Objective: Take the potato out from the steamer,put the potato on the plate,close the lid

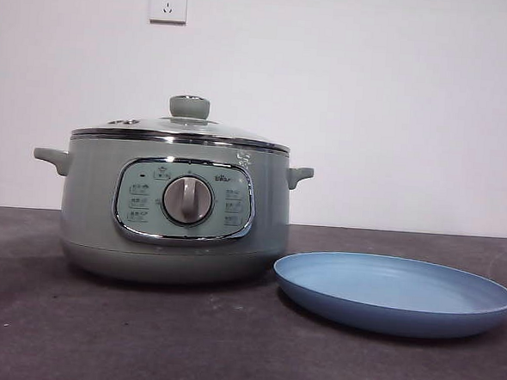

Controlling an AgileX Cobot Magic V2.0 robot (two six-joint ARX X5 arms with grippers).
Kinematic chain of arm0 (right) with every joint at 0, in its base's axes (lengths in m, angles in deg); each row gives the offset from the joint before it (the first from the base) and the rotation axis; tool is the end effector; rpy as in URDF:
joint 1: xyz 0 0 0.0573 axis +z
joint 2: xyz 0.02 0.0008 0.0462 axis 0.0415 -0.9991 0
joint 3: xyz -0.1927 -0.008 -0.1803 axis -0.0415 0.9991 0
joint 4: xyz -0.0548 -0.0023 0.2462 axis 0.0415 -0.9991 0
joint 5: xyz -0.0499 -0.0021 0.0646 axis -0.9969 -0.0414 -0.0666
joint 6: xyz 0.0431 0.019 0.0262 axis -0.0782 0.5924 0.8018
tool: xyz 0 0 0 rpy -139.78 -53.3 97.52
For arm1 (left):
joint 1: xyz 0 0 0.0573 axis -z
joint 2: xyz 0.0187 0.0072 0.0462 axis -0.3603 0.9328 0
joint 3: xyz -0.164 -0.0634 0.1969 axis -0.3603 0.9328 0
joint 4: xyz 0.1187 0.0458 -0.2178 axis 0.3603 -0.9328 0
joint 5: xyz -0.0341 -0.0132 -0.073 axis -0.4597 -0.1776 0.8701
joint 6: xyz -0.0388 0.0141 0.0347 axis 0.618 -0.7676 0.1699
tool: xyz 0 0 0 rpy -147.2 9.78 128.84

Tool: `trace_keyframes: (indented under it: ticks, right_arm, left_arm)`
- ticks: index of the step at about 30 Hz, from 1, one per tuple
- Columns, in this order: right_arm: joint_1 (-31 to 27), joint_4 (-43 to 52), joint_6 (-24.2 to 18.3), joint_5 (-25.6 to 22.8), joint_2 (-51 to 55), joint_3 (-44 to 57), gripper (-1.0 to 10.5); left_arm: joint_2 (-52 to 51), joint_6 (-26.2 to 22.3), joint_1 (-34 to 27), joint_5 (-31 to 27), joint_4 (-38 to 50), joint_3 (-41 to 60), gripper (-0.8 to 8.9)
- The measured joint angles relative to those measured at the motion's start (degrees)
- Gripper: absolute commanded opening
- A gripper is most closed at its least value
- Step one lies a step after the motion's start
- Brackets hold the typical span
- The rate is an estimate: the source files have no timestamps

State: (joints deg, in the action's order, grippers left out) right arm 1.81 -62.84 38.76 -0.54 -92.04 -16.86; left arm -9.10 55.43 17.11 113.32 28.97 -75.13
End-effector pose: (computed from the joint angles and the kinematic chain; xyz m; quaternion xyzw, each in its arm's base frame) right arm 0.1345 0.0268 0.3551 0.0679 0.3487 0.3325 0.8736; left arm 0.1165 -0.0119 0.3210 -0.0868 0.2772 -0.3334 0.8969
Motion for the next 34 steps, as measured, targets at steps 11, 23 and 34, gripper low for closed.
trace_keyframes:
  ticks: [11,23,34]
  right_arm:
    - [0.3,-0.4,-0.8,-0.1,-1.2,0.0,6.6]
    - [0.3,0.0,-0.6,-0.2,-1.2,0.0,6.6]
    - [0.3,0.4,-0.5,-0.1,-1.2,0.0,6.6]
  left_arm:
    - [0.1,-1.1,0.5,-2.2,-0.4,-1.7,6.97]
    - [0.2,-0.9,1.4,-4.6,4.8,-1.7,6.97]
    - [12.4,0.0,8.9,-10.2,11.0,-8.6,6.96]
